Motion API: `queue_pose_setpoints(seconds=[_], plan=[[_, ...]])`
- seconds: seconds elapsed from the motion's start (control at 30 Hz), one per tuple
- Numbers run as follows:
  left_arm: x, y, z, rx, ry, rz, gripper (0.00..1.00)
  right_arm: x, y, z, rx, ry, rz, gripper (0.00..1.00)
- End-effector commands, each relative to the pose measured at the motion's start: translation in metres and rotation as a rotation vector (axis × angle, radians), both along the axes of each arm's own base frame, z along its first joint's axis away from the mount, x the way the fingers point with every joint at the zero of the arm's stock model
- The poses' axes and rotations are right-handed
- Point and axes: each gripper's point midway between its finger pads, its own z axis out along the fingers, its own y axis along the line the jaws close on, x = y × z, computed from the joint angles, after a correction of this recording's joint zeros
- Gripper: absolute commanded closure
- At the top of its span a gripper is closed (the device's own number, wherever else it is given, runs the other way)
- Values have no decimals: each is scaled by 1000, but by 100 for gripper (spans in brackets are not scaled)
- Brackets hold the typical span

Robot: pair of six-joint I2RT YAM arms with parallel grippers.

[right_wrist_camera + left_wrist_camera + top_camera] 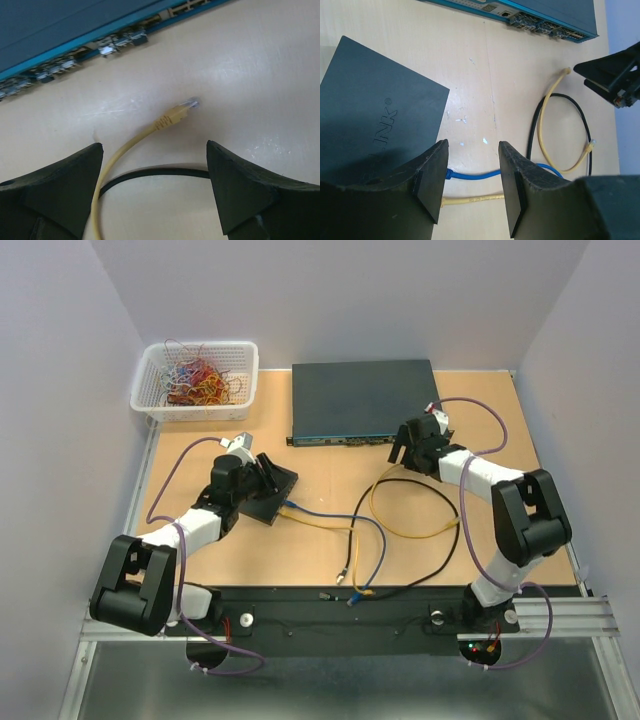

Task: Insert the plug into the switch port

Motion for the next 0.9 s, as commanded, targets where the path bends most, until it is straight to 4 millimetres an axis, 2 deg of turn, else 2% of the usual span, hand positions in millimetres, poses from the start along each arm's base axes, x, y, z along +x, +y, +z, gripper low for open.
queue_pose_setpoints(seconds=[0.0, 0.13, 0.5, 0.6, 0.7, 0.8, 0.83, 0.87], plan=[[2, -6, 14, -4, -65, -37, 44, 9, -1, -7, 45, 27, -30, 11], [1, -6, 11, 1, -61, -37, 45, 12, -9, -20, 59, 57, -56, 11], [1, -7, 5, 7, -50, -44, 45, 18, -8, -50, 46, 118, -69, 11], [1, -7, 4, 7, -48, -45, 45, 21, -9, -54, 45, 123, -73, 16], [0, -6, 2, 10, -43, -44, 45, 20, -10, -58, 37, 134, -74, 26], [0, -7, 3, 8, -45, -46, 45, 19, -9, -60, 38, 139, -72, 46], [-1, -7, 3, 7, -46, -50, 45, 18, -8, -63, 39, 145, -72, 55], [0, -7, 4, 7, -49, -48, 45, 18, -9, -63, 40, 146, -73, 60]])
